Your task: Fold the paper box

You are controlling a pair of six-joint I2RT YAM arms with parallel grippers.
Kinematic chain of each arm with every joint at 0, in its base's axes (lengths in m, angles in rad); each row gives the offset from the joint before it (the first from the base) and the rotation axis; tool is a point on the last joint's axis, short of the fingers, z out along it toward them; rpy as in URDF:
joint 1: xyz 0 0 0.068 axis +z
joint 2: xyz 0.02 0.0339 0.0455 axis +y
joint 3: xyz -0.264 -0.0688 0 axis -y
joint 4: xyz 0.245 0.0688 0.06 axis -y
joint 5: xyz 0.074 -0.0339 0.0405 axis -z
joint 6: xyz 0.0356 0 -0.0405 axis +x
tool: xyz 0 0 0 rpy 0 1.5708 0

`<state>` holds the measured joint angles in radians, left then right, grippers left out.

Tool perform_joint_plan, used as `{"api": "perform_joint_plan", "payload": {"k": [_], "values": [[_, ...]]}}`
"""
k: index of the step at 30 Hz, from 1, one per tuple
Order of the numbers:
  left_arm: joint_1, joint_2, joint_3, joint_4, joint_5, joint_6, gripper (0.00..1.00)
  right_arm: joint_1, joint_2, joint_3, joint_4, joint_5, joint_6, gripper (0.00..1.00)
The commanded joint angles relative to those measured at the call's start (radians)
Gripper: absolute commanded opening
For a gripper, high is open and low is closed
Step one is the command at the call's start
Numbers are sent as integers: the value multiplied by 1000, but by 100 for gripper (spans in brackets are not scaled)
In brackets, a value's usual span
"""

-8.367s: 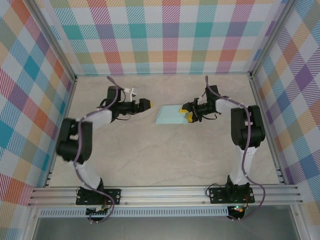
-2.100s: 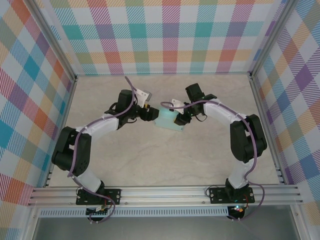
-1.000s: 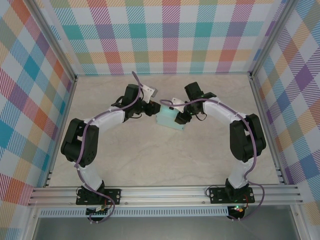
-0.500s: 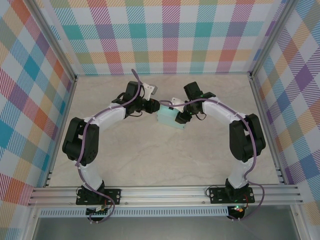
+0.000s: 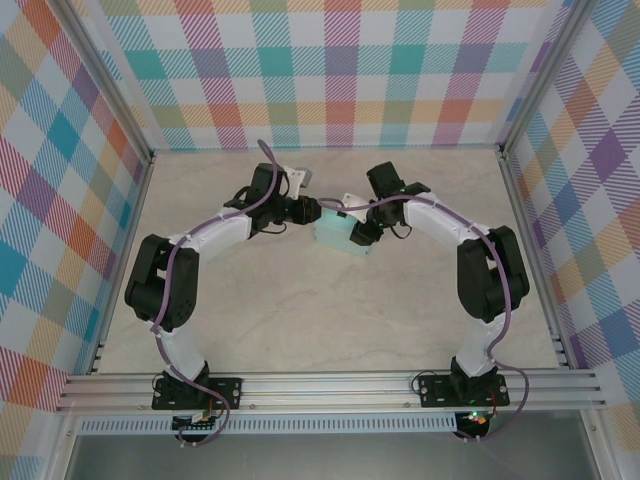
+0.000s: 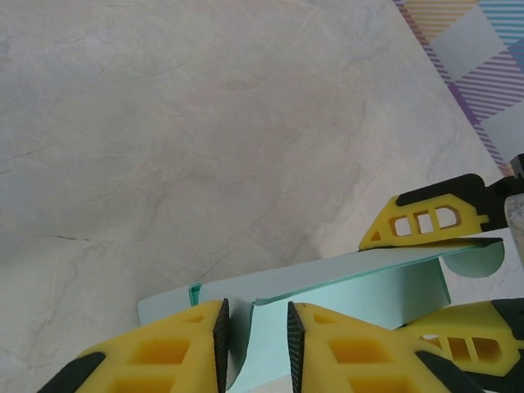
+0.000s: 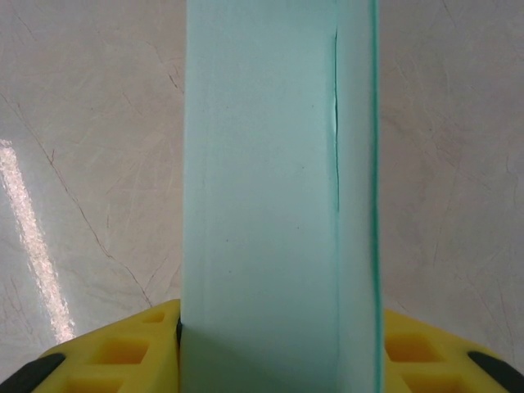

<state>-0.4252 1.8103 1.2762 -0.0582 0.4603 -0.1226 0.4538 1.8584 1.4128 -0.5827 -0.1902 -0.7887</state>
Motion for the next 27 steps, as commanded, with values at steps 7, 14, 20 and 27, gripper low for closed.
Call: {"api": "perform_joint_plan", "payload": {"k": [7, 14, 20, 27], "values": [[-58, 35, 85, -202, -34, 186, 18, 8, 68, 9, -67, 56, 17, 30], [-64, 32, 102, -202, -49, 96, 13, 13, 70, 6, -69, 65, 10, 29], [-67, 25, 96, -162, -20, -8, 10, 26, 80, -1, -62, 77, 5, 29], [-78, 22, 90, -137, -25, -66, 12, 31, 87, 6, -53, 55, 37, 29]]}}
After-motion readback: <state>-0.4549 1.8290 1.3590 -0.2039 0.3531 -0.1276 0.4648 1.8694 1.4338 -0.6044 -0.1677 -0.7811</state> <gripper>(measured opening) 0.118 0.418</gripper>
